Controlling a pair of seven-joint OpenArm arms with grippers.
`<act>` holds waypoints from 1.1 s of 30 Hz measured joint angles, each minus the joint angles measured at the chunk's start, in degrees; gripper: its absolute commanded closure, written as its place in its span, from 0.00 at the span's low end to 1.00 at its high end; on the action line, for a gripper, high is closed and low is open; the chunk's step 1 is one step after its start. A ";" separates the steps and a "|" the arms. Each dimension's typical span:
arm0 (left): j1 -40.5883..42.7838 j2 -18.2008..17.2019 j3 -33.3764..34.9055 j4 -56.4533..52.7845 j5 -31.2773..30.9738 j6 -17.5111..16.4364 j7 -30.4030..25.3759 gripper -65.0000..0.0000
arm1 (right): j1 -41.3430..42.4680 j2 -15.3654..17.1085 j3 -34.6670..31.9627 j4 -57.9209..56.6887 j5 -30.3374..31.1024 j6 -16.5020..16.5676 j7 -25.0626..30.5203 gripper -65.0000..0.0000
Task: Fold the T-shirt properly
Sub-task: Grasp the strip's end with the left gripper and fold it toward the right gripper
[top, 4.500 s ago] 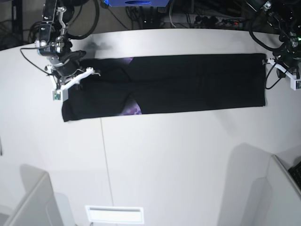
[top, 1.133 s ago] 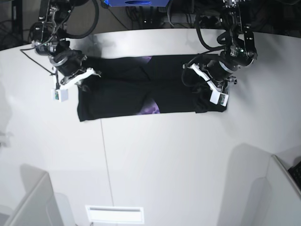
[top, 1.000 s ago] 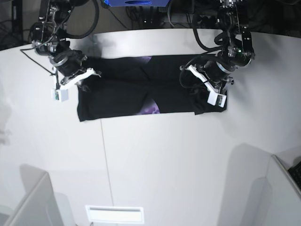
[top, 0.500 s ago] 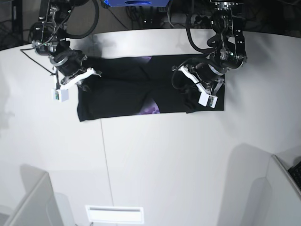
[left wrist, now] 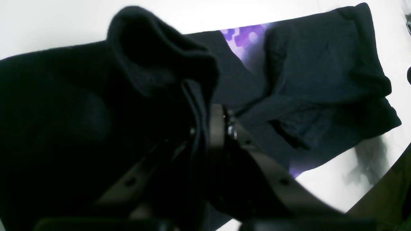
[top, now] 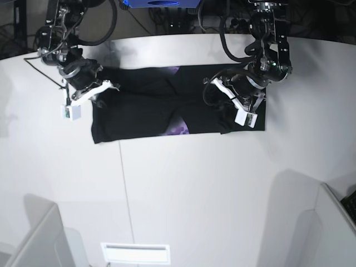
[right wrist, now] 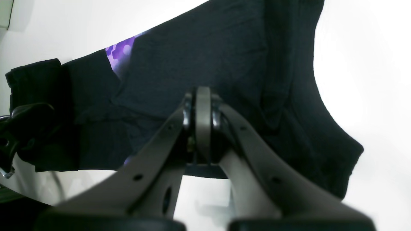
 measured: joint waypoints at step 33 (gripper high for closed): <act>-4.90 0.02 12.92 -6.05 0.00 4.11 -0.20 0.44 | 0.00 0.00 0.00 0.00 0.02 0.00 -0.02 1.00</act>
